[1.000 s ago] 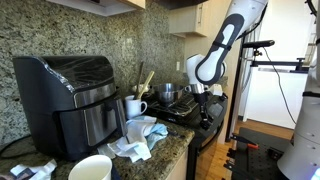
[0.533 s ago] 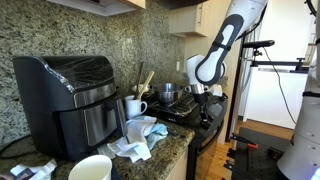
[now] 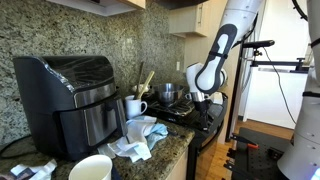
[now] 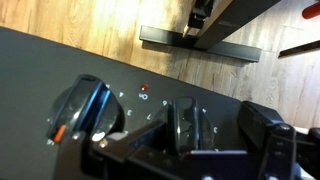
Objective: Turn the first knob on the left
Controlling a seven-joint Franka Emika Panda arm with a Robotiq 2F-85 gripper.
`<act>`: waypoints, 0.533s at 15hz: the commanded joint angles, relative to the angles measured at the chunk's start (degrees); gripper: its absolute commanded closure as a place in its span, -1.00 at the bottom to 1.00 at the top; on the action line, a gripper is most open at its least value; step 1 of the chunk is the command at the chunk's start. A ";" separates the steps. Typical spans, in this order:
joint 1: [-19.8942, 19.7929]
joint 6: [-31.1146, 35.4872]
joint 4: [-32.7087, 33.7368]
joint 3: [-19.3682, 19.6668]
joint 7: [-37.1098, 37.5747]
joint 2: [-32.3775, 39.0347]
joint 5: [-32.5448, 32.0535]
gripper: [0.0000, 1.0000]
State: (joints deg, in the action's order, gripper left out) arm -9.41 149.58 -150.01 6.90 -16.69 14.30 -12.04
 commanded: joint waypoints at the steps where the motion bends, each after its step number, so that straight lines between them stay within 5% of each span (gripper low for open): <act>1: -0.36 3.47 1.44 -1.04 -1.26 3.65 1.85 -0.96; 8: -1.52 1.04 0.40 -1.78 -3.62 -1.65 5.20 -1.00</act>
State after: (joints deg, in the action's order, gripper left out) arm -10.10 150.05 -149.52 6.81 -17.91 14.45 -10.28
